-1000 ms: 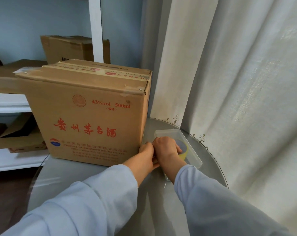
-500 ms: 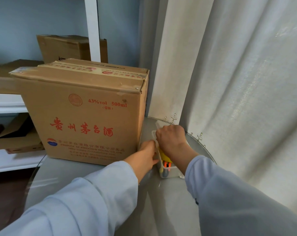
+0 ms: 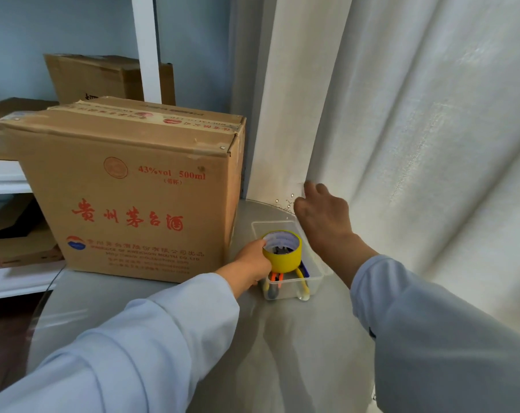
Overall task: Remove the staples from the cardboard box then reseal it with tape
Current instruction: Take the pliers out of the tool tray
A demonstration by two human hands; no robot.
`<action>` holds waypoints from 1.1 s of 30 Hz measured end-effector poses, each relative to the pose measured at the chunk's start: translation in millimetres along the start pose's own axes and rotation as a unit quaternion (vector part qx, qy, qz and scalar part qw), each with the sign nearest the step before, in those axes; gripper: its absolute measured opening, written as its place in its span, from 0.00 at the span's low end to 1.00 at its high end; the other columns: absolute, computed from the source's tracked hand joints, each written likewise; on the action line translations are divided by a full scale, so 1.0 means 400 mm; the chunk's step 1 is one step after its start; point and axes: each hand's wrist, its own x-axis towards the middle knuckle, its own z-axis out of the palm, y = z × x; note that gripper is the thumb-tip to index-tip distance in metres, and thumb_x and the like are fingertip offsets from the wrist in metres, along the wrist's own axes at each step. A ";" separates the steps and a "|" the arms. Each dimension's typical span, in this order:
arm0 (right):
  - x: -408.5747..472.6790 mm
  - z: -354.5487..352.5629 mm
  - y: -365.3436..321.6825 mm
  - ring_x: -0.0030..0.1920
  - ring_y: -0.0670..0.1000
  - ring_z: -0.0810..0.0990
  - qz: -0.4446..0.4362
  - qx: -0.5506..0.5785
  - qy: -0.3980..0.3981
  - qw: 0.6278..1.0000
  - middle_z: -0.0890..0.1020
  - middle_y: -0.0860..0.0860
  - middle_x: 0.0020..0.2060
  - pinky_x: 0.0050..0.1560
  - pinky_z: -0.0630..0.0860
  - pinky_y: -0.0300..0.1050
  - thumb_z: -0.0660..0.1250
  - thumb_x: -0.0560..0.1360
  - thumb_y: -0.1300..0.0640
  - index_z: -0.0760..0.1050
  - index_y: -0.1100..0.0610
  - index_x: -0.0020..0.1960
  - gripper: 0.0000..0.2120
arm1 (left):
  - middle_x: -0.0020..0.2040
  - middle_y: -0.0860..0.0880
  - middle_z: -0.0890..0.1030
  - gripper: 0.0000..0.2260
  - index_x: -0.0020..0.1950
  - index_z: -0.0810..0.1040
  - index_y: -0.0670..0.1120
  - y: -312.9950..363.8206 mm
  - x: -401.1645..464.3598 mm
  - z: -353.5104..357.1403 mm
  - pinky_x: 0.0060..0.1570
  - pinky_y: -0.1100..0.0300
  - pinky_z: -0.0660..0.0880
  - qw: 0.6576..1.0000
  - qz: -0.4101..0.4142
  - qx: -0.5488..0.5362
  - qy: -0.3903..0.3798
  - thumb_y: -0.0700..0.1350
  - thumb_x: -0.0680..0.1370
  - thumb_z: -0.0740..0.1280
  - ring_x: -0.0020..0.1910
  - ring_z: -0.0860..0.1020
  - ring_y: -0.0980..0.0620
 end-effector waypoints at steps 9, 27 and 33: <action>-0.042 0.129 0.041 0.75 0.67 0.44 0.096 0.004 -0.186 0.978 0.54 0.59 0.75 0.71 0.49 0.67 0.61 0.77 0.58 0.68 0.52 0.69 0.20 | 0.67 0.41 0.70 0.30 0.76 0.59 0.51 -0.001 0.004 0.008 0.51 0.48 0.78 1.000 0.000 -0.008 -0.009 0.29 0.78 0.56 0.56 0.74 0.41; -0.021 0.165 -0.053 0.57 0.59 0.75 0.092 0.266 -0.013 0.960 0.78 0.57 0.55 0.43 0.66 0.45 0.58 0.79 0.57 0.76 0.53 0.57 0.11 | 0.63 0.42 0.71 0.36 0.76 0.47 0.60 0.024 0.027 -0.039 0.52 0.51 0.74 0.955 0.157 0.232 0.100 0.38 0.77 0.62 0.59 0.74 0.41; -0.040 0.187 -0.050 0.61 0.58 0.74 0.160 0.314 -0.018 0.936 0.77 0.56 0.59 0.48 0.69 0.45 0.58 0.77 0.62 0.74 0.52 0.63 0.16 | 0.68 0.44 0.70 0.26 0.75 0.61 0.48 0.055 0.051 -0.034 0.60 0.50 0.71 0.942 0.166 0.266 0.116 0.35 0.77 0.60 0.66 0.70 0.43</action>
